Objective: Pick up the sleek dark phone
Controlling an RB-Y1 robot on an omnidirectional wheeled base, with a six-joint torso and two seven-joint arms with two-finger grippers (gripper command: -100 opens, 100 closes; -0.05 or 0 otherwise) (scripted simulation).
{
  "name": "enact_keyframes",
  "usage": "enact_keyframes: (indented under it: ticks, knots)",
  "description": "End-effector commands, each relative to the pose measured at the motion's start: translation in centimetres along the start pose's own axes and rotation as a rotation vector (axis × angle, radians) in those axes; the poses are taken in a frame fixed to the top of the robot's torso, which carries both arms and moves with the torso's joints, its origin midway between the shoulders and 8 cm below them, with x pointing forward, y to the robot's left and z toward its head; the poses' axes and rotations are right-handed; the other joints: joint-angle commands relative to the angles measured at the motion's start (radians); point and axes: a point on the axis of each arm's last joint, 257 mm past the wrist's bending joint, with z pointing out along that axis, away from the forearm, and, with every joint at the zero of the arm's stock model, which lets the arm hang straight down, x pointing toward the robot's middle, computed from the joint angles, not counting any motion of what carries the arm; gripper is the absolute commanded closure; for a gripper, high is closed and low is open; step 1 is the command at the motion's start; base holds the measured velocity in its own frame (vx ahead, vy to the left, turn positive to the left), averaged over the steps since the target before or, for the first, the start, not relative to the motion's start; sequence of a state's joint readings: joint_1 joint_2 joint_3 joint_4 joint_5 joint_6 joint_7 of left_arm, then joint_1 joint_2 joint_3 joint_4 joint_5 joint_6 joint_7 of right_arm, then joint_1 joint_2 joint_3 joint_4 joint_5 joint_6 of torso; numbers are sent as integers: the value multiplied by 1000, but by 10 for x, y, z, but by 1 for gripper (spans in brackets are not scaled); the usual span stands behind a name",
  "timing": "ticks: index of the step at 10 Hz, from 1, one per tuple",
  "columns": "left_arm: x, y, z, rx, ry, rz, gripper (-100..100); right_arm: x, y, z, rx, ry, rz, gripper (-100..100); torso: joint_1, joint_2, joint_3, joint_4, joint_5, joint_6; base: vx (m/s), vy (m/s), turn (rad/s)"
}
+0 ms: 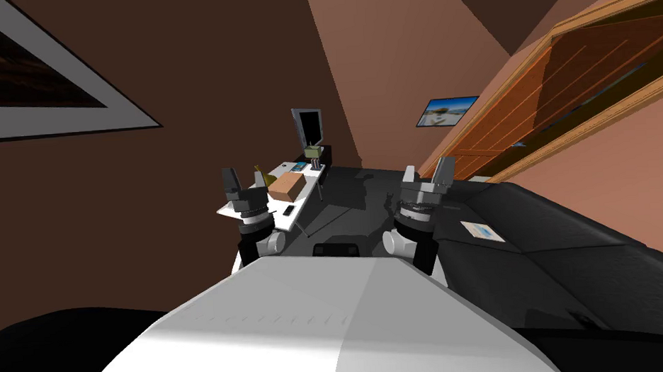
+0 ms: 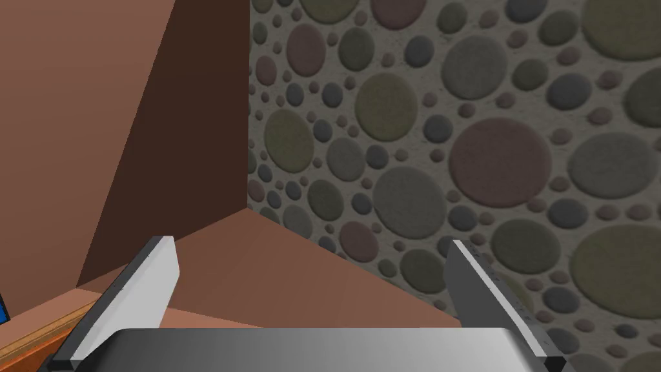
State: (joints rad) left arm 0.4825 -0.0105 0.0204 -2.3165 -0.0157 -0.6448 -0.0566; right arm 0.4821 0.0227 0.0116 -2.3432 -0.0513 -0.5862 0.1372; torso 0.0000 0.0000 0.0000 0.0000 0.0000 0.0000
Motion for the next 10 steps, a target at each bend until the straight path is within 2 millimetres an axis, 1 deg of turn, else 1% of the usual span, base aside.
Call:
enact_keyframes:
  ticks: [1, 4, 6, 7, 8, 9, 10]
  knots:
    - [3, 5, 0, -15, 34, 4, -100, 0, 0, 0, 0, 0, 0, 0, 0, 0, 0, 0, 0, 0, 2, -13, 50]
    - [2, 26, 1, -84, 95, 9, -100, 0, 0, 0, 0, 0, 0, 0, -2, -1, -1, 0, 0, 0, 13, -39, 87]
    - [-4, 45, 2, -143, 113, 5, -100, 0, 0, 0, 0, 0, 0, 0, -3, -1, -1, 0, -1, 0, 19, -60, 128]
    - [-4, 49, 1, -158, 112, 6, -100, 0, 0, 0, 0, 0, 0, 0, -4, -2, -1, 0, -1, 0, 18, -50, 46]
    - [-9, 60, 1, -194, 113, 1, -100, 0, 0, 0, 0, 0, 0, 0, -3, -1, -1, 0, -1, 0, 23, -42, 92]
    - [-10, 62, 1, -204, 112, 1, -100, 0, 0, 0, 0, 0, 0, 0, -3, -2, -1, 0, -1, 0, 16, -32, 48]
    - [-16, 72, 0, -237, 108, -6, -100, 0, 0, 0, 0, 0, 0, 0, -2, -1, -1, 0, -1, 0, 15, -40, 98]
